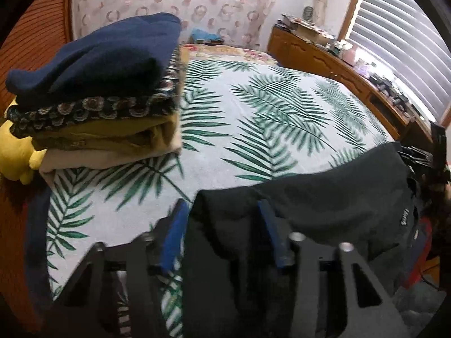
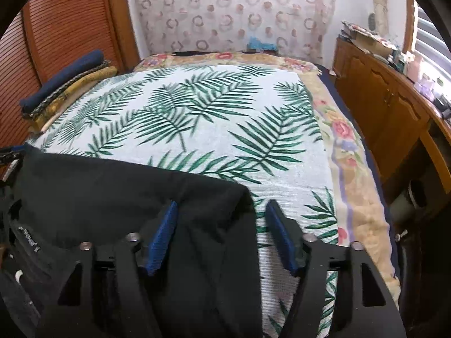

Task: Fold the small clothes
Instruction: 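Grasp the folded shirt edge with both tools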

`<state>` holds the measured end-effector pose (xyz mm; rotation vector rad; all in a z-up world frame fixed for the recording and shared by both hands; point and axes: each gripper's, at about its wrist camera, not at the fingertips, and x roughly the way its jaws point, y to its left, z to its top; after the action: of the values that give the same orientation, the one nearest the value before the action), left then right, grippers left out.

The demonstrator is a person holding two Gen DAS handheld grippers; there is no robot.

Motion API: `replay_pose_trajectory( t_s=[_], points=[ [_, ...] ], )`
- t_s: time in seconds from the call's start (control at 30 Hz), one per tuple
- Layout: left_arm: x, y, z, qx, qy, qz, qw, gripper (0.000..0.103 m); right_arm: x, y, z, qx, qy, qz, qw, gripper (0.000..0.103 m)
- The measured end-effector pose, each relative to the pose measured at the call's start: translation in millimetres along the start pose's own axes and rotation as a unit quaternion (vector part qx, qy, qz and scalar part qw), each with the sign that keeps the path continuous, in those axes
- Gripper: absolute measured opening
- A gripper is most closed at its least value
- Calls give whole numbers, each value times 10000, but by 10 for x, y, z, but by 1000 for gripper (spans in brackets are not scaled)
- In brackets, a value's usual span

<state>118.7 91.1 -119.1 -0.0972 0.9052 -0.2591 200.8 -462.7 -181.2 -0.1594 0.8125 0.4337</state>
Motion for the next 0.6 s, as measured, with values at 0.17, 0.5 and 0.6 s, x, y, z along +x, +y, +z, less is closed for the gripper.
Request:
replay_pose_trajectory(
  t_s=[0.17, 0.5, 0.6],
  points=[
    [-168, -45, -85, -39, -93, -184, 9998, 4, -53, 157, -9, -498, 66, 255, 9984, 13],
    [-1688, -540, -137, 153, -1803, -799, 9802, 3, -1319, 470, -63, -377, -1158, 558, 9910, 9],
    [-2079, -675, -37, 294, -2133, -1151, 9697, 3, -1817, 587, -16, -519, -1534, 448, 9858, 9]
  ],
)
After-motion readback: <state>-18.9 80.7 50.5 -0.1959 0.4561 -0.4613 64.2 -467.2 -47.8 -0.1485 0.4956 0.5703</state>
